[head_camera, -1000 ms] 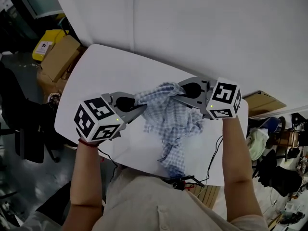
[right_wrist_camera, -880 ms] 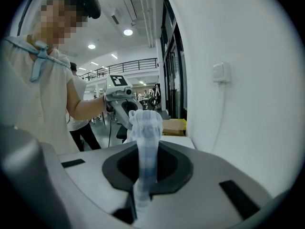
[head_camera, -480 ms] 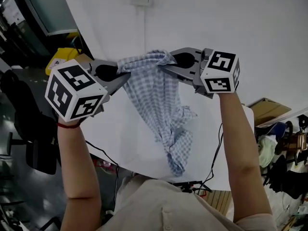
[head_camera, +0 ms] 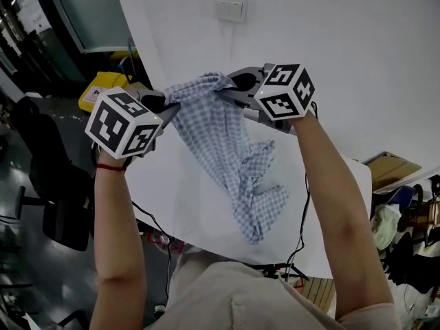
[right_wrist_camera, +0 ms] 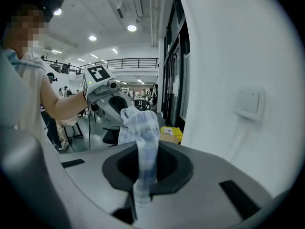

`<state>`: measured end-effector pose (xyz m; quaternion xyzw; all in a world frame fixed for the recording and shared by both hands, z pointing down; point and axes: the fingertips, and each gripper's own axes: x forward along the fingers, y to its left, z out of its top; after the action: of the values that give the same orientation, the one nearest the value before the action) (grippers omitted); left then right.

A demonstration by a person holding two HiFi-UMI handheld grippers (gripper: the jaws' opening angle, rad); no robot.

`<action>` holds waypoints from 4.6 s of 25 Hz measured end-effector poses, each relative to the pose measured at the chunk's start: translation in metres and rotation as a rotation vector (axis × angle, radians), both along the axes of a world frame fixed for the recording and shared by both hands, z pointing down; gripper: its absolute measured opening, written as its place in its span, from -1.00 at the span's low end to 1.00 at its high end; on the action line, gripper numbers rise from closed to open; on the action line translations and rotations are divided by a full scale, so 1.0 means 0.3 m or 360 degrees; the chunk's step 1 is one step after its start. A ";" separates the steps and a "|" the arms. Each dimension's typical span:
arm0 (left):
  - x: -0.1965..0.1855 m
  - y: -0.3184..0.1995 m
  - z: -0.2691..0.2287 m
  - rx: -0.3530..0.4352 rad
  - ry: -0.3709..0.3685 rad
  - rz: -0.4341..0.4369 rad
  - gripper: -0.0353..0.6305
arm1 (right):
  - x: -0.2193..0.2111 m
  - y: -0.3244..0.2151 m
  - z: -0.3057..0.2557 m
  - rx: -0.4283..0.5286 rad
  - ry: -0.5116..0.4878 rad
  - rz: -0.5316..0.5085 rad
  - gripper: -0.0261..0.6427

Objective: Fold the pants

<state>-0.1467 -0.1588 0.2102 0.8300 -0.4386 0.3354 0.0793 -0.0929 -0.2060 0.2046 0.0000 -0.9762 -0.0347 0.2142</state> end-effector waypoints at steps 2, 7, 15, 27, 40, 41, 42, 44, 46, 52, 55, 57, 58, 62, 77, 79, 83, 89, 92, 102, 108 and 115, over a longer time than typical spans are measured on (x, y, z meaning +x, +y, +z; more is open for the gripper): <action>-0.053 0.023 0.090 -0.0058 0.0041 -0.0052 -0.81 | -0.063 0.006 0.087 -0.0024 0.0070 -0.0029 -0.83; -0.211 0.112 0.266 -0.0130 0.0184 -0.0215 -0.81 | -0.269 0.054 0.258 -0.0045 0.0190 -0.0150 -0.83; -0.500 0.368 0.491 -0.0240 0.0570 -0.0634 -0.81 | -0.649 0.276 0.486 -0.0215 0.0368 -0.0617 -0.82; -0.990 0.545 0.435 -0.0145 0.0486 -0.1067 -0.81 | -1.178 0.449 0.481 -0.0055 0.0226 -0.0845 -0.82; -0.570 0.443 0.071 -0.0007 0.0374 -0.0506 -0.81 | -0.762 0.371 0.097 -0.0221 -0.0198 -0.0971 -0.82; -0.470 0.436 0.106 -0.0041 0.0415 -0.0441 -0.81 | -0.660 0.367 0.134 -0.0265 -0.0164 -0.0983 -0.82; -0.367 0.429 0.145 -0.0080 0.0443 -0.0380 -0.81 | -0.555 0.361 0.174 -0.0303 -0.0126 -0.0981 -0.82; -0.148 0.421 0.227 -0.0172 0.0468 -0.0257 -0.81 | -0.340 0.349 0.257 -0.0366 -0.0049 -0.0945 -0.83; 0.082 0.428 0.293 -0.0271 0.0485 -0.0103 -0.81 | -0.119 0.349 0.327 -0.0427 -0.0008 -0.0848 -0.82; 0.740 0.491 0.395 -0.0458 0.0525 0.0349 -0.81 | 0.519 0.401 0.439 -0.0576 -0.0025 -0.0454 -0.82; 1.008 0.513 0.459 -0.0521 0.0539 0.0458 -0.81 | 0.797 0.414 0.507 -0.0594 0.0047 -0.0279 -0.82; 1.161 0.530 0.498 -0.0565 0.0553 0.0498 -0.81 | 0.966 0.427 0.553 -0.0605 0.0111 -0.0187 -0.82; 1.233 0.541 0.518 -0.0592 0.0560 0.0518 -0.81 | 1.046 0.437 0.578 -0.0611 0.0148 -0.0152 -0.82; 1.509 0.592 0.595 -0.0706 0.0581 0.0629 -0.81 | 1.326 0.488 0.679 -0.0623 0.0312 -0.0050 -0.82; 2.211 0.808 1.052 -0.1032 0.0426 0.0817 -0.81 | 1.972 0.684 1.136 -0.0549 0.0830 0.0334 -0.81; 2.251 0.832 1.094 -0.1050 0.0390 0.0847 -0.81 | 2.015 0.696 1.170 -0.0527 0.0882 0.0341 -0.70; 2.317 0.890 1.142 -0.1007 0.0284 0.1004 -0.81 | 2.114 0.722 1.207 -0.0502 0.0990 0.0359 -0.51; 2.373 0.995 1.183 -0.0898 0.0065 0.1310 -0.43 | 2.295 0.731 1.204 -0.0445 0.1122 0.0494 -0.25; 2.400 1.041 1.177 -0.0860 0.0060 0.1409 -0.27 | 2.387 0.735 1.176 -0.0443 0.1143 0.0617 -0.25; 2.396 1.097 1.113 -0.0901 0.0217 0.1382 -0.19 | 2.125 0.784 1.107 -0.0536 0.0818 0.0647 -0.30; 2.067 0.998 1.054 -0.1080 0.0524 0.1097 -0.22 | 1.898 0.767 1.038 -0.0495 0.0577 0.0693 -0.31; 1.442 0.799 1.132 -0.1048 0.0511 0.0401 -0.24 | 1.607 0.738 1.037 -0.0498 0.0433 0.0693 -0.46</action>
<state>0.2860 0.0810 0.5499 0.8494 -0.1842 0.3311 0.3673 0.3892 0.0153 0.5157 0.1716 -0.9090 0.1633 0.3430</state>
